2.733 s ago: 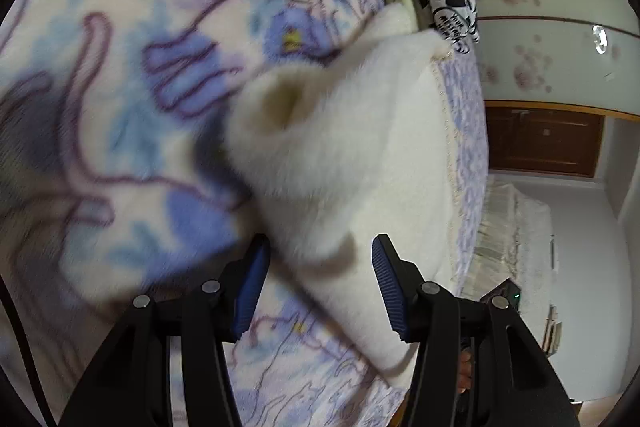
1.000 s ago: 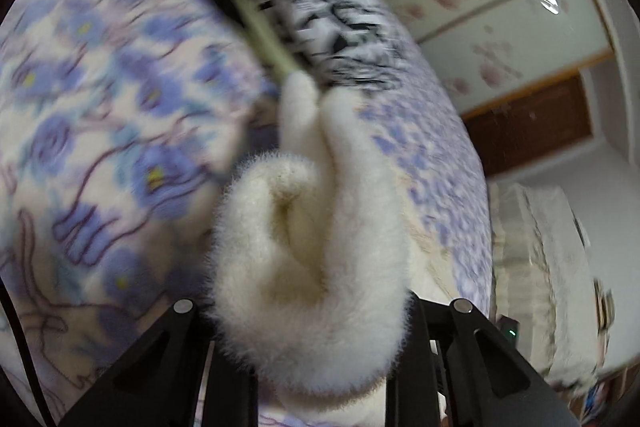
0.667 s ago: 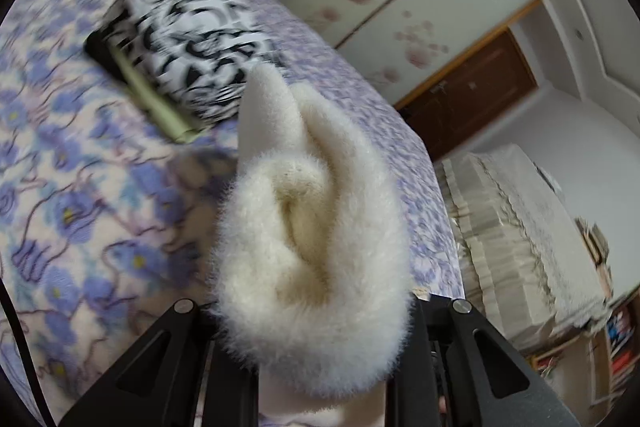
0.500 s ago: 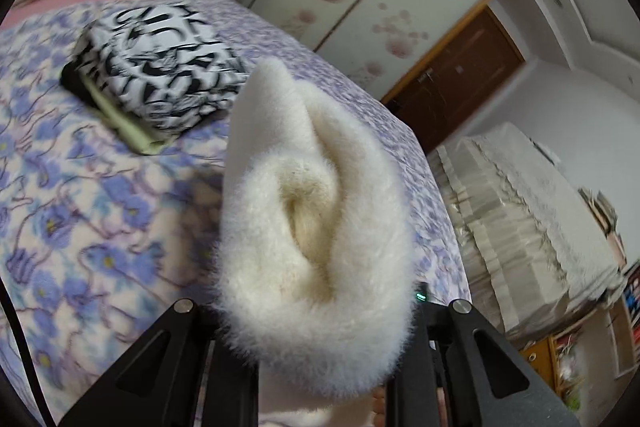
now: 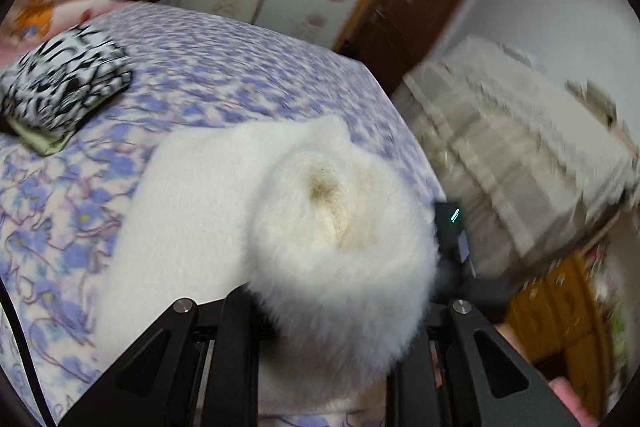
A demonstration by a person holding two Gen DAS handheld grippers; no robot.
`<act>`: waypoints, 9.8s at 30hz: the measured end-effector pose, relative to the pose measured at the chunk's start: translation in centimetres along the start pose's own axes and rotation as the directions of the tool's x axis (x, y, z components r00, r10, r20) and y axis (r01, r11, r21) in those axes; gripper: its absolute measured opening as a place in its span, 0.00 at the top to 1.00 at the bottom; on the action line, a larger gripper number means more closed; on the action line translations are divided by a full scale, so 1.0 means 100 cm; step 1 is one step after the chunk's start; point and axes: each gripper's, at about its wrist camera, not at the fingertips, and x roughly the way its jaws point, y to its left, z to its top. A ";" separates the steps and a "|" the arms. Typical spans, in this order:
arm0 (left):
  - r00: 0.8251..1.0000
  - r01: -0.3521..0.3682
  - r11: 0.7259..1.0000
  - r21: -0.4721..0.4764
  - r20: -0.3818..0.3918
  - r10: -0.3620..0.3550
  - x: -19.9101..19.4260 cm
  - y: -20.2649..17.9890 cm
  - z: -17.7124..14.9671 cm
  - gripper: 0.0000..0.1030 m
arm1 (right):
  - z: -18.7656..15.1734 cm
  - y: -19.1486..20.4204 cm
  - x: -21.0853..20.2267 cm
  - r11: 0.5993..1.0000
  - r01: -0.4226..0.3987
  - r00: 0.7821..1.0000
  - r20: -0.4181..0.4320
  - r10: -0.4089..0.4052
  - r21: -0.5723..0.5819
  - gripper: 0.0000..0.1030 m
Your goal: Fold large clothes
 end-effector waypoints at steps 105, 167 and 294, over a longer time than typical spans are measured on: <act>0.751 -0.119 0.993 -0.009 -0.655 0.084 0.047 0.127 -0.050 0.55 | -0.123 -0.028 -0.029 0.922 0.354 0.931 -0.032 -0.363 -0.156 0.93; 0.819 -0.051 0.999 0.014 -0.572 0.049 0.068 0.075 -0.009 0.99 | -0.085 0.049 -0.018 0.958 0.066 0.983 0.181 -0.014 -0.280 1.00; 0.756 -0.126 0.990 -0.056 -0.651 0.060 0.089 0.130 -0.031 0.06 | -0.087 -0.076 -0.037 0.996 -0.021 1.000 0.002 0.021 0.087 0.11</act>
